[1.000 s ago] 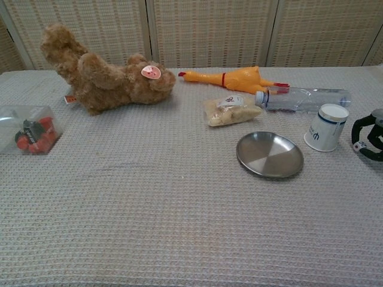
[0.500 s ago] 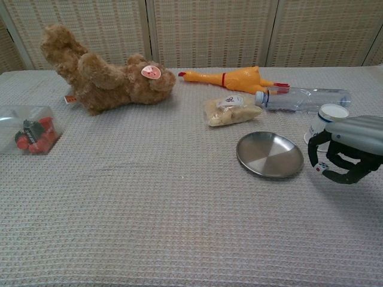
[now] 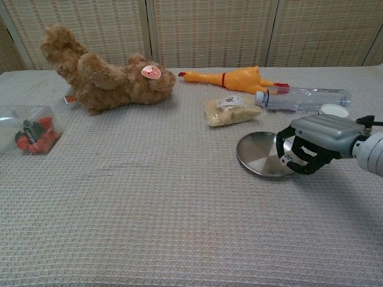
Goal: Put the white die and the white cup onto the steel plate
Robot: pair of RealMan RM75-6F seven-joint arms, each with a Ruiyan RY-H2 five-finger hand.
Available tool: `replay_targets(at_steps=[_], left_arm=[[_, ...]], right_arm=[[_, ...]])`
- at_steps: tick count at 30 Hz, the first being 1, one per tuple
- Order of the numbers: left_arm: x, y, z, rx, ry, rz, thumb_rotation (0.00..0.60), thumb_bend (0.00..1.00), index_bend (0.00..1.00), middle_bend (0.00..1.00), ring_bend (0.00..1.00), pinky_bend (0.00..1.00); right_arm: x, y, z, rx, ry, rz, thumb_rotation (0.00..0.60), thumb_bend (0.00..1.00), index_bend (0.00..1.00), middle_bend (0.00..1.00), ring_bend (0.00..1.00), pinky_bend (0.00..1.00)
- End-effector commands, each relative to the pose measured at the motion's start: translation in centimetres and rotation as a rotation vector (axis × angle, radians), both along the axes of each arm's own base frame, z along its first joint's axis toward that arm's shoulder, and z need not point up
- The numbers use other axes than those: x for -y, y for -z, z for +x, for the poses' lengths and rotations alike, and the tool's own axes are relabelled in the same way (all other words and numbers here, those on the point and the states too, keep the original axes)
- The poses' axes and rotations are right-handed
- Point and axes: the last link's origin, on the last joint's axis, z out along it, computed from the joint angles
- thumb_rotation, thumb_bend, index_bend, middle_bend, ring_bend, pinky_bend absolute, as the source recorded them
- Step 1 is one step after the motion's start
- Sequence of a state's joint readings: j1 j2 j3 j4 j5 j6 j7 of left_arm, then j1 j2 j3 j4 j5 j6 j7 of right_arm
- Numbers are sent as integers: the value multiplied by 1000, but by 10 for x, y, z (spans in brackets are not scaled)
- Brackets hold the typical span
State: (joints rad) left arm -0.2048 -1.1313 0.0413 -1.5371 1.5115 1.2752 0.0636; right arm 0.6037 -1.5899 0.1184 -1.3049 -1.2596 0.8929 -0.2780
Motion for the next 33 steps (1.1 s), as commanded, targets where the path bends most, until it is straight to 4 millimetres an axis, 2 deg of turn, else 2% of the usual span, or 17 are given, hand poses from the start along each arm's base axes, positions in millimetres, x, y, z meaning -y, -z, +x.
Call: replay_targets(at_steps=[1,5,11,13,17,22,27,33], left_arm=[[0,0,0,1,-1,-1,600,362,242,331,301,447],[-1,0,0,0,-2,-3,600,362,242,331,301,446],[0,1,0,-3,-2,-7,600,361,242,332,300,447],[-1,2,0,-5,-3,-8,600,361,243,332,301,446],[-1,2,-1,-7,-5,-12,600,361,243,331,301,447],[-1,2,-1,-7,-6,-13,600,361,242,332,301,447],[-1,3,-1,-12,-8,-16,600,361,243,332,301,447],[-1,3,-2,-16,-25,-27,600,362,242,332,301,447]], right_arm=[[1,3,7,44,-47,-15,600,368,459,830,923,942],[-3,-4,8,57,-101,-44,600,270,356,799,799,854],[-7,-14,9,54,-148,-85,600,190,291,596,568,700],[-7,-17,9,58,-155,-89,600,177,253,489,429,576],[-3,-24,7,41,-202,-147,600,162,210,333,212,367],[16,-34,-1,-11,-238,-279,600,162,210,298,137,295],[33,-38,-3,-7,-206,-302,600,160,178,228,74,226],[41,-44,-10,-38,-159,-316,600,159,169,213,65,222]])
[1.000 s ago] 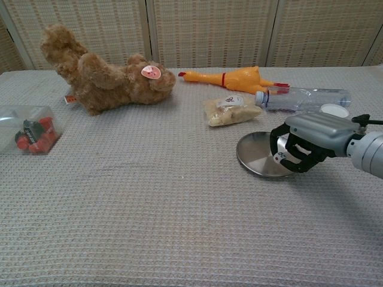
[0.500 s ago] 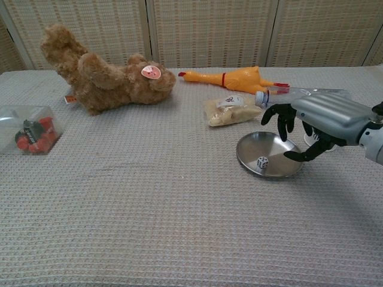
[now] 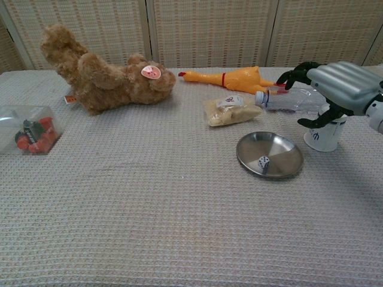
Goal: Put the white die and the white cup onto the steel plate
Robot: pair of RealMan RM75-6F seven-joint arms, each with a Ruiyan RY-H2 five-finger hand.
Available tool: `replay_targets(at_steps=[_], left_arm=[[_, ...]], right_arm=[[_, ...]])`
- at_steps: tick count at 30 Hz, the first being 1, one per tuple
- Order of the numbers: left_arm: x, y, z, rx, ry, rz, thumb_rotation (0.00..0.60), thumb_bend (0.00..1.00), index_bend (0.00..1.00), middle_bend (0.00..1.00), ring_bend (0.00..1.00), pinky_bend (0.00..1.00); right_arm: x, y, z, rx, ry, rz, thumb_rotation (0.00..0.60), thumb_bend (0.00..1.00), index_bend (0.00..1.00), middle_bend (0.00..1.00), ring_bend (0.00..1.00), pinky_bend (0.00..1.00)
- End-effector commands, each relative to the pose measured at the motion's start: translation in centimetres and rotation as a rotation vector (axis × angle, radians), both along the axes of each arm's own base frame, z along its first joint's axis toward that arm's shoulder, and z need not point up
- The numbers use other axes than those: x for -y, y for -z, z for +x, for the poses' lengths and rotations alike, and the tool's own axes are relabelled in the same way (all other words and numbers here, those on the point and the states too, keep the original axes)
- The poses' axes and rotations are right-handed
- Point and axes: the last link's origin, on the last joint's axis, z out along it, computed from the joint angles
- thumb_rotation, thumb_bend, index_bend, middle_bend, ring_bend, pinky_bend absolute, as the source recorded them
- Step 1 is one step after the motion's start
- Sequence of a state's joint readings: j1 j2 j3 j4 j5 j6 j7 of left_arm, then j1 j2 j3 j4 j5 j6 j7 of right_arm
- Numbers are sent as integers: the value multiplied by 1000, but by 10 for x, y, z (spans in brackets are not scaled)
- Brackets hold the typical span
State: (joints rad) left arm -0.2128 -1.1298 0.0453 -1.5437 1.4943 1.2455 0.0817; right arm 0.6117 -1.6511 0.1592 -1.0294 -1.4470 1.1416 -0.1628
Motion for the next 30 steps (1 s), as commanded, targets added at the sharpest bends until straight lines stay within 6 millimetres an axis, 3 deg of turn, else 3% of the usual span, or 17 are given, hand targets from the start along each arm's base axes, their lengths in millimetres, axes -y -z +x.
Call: replay_targets(at_steps=[1,17,22,25,30], left_arm=[[-1,-1,0,0,-11,-4,600,362,242,332,301,448],[0,1,0,-13,-22,-18,600,363,242,333,302,449],[0,1,0,-14,-21,-19,600,362,242,333,303,450],[0,1,0,-15,-21,-20,600,360,242,333,302,450],[0,1,0,-14,-23,-20,600,361,242,333,302,450]], right_arm=[[3,-4,-5,-13,44,-4,600,160,164,204,61,222],[19,-11,-38,29,235,19,600,159,191,199,78,255],[21,-9,-40,45,240,10,600,159,289,210,227,411],[19,-9,-38,62,221,-17,600,159,363,324,360,539],[14,-11,-30,64,154,-96,600,159,470,464,514,658]])
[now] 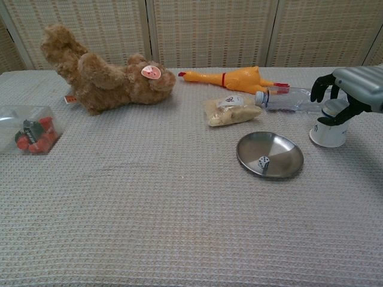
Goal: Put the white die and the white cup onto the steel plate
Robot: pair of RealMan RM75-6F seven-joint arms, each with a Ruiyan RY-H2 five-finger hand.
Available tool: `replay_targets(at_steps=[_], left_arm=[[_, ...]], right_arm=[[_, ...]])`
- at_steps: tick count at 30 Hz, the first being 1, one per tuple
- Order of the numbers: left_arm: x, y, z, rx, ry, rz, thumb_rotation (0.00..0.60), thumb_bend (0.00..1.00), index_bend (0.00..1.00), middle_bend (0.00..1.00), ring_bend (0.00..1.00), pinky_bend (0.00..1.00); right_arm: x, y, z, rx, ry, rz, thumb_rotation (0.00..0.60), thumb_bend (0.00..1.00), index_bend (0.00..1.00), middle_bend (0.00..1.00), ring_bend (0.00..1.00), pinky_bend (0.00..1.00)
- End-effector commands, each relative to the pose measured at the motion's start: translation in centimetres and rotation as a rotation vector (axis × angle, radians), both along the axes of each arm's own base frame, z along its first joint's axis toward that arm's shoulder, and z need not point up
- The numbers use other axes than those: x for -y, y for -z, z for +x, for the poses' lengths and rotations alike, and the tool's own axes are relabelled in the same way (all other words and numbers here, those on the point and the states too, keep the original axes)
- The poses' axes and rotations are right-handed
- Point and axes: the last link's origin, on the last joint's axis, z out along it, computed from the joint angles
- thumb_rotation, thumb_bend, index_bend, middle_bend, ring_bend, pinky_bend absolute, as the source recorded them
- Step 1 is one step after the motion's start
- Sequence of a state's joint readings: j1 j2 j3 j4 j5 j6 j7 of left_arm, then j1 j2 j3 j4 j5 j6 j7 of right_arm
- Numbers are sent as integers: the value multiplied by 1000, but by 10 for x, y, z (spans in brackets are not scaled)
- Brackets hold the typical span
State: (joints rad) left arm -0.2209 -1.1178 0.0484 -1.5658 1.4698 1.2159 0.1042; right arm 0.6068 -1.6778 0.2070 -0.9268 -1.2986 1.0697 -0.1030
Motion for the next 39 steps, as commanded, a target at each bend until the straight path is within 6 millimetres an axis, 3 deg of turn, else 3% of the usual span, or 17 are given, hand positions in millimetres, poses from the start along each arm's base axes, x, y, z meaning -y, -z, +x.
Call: replay_targets(at_steps=[1,5,16,39], left_arm=[[0,0,0,0,0,0,600,361,242,333,302,450],[0,0,0,0,1,-2,600,361,242,334,302,450],[0,0,0,-1,0,-2,600,361,242,333,302,450],[-1,1,-2,-2,-13,-8,600,361,242,333,302,451]], right_arm=[[-6,0,7,-8,-53,-58,600,159,479,477,529,669],[-15,1,17,19,-111,-62,600,159,485,485,543,680],[-55,17,47,196,-211,165,600,159,485,485,543,680],[-60,32,60,239,-292,195,600,159,486,485,543,680]])
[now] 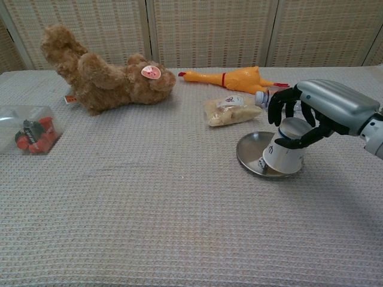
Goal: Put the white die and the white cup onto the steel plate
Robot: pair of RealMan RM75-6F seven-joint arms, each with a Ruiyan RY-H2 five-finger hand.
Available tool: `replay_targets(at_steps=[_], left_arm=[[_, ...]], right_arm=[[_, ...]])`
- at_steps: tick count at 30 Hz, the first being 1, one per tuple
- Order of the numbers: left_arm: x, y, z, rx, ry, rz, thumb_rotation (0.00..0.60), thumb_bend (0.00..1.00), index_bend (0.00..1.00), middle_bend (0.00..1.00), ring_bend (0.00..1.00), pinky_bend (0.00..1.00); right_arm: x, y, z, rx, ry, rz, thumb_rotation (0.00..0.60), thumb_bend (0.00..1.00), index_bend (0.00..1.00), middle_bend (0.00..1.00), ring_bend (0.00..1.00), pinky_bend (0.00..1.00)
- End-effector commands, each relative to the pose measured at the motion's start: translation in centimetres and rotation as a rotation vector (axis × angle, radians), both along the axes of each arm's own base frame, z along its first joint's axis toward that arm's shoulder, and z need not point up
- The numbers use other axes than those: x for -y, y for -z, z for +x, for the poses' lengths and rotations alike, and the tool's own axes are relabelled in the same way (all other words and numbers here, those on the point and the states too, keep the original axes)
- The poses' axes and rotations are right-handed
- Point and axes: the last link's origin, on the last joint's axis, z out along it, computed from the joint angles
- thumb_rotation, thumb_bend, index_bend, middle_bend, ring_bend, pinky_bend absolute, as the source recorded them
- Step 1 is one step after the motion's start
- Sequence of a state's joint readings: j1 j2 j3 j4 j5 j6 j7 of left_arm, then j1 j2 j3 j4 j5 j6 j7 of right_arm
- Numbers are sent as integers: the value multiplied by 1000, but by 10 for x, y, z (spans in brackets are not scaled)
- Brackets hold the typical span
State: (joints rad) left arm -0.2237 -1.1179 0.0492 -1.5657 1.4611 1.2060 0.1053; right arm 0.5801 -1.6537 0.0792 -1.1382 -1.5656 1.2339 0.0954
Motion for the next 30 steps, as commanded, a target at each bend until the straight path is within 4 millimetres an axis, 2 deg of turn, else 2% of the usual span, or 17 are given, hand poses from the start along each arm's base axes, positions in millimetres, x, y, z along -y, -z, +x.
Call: replay_targets(at_steps=[1,18,30], left_arm=[[-1,0,0,1,-4,-1,600,361,242,333,302,451],[0,0,0,2,-2,-2,600,360,242,333,303,451],[0,0,0,-1,-1,-8,600,360,242,333,302,451]], right_arm=[[-1,2,4,7,-9,2,600,159,486,485,543,680],[19,21,4,4,-3,7,600,159,500,487,543,680],[47,15,-11,-29,24,-95,600,159,506,490,543,680]])
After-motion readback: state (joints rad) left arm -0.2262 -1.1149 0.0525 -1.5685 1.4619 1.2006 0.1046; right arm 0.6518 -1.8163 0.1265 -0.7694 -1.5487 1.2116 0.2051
